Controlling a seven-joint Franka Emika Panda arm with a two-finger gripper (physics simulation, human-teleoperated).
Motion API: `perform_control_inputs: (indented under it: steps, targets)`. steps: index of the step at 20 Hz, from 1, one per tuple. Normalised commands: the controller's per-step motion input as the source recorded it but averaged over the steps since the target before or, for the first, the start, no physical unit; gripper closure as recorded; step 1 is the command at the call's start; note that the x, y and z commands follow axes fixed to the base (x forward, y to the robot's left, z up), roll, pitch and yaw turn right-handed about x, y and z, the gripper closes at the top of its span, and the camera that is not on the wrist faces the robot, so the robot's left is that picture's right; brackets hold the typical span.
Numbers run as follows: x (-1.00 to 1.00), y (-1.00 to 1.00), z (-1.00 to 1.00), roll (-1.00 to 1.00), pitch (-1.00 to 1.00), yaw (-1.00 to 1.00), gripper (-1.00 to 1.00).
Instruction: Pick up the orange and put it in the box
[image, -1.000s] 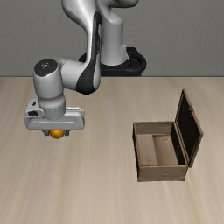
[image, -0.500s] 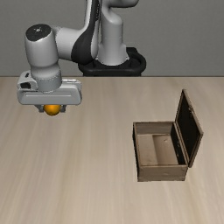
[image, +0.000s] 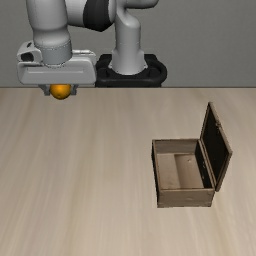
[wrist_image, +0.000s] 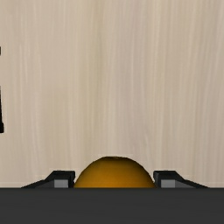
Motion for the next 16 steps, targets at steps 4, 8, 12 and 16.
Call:
perform_control_inputs:
  steps: [4,8,12,16]
  targets:
    - [0.0,1.0,0.0,0.0,0.0,0.0,1.0]
    - [0.0,1.0,0.0,0.0,0.0,0.0,1.0]
    - [0.0,1.0,0.0,0.0,0.0,0.0,1.0]
    - [0.0,1.0,0.0,0.0,0.0,0.0,1.0]
